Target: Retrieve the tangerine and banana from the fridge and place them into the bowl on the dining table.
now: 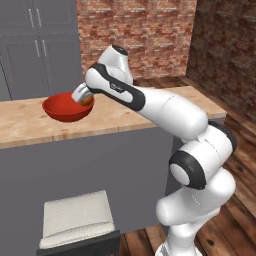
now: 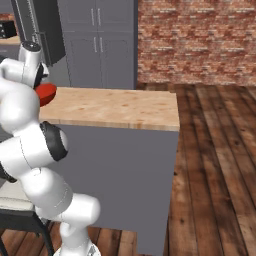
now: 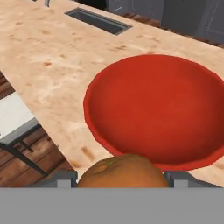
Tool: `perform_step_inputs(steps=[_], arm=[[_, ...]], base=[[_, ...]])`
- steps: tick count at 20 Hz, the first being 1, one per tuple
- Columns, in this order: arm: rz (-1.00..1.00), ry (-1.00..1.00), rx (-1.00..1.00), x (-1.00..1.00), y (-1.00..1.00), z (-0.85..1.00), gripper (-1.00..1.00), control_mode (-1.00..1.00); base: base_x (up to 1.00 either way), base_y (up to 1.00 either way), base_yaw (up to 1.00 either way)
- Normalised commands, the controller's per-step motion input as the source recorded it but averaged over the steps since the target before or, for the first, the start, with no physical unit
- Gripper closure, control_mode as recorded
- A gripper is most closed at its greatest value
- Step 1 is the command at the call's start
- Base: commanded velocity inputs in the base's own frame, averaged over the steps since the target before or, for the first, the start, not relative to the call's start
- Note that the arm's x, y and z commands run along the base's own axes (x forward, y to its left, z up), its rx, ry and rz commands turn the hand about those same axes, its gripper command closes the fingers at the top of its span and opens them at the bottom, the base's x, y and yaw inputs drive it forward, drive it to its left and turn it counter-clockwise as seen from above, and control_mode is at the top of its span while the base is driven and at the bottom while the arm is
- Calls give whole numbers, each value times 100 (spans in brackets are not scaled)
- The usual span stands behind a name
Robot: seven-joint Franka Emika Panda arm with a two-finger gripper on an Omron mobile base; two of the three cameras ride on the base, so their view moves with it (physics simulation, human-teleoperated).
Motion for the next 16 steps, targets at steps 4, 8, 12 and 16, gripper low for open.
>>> perform_step_inputs(steps=[4,8,12,16], arm=[[0,1,-5,40,35,-11,100,-100],[0,3,-5,47,27,-15,100,-100],[0,5,-8,41,23,-22,100,-100],[0,4,-8,33,17,-23,100,-100]], base=[[0,0,0],[0,0,0],[0,0,0],[0,0,0]])
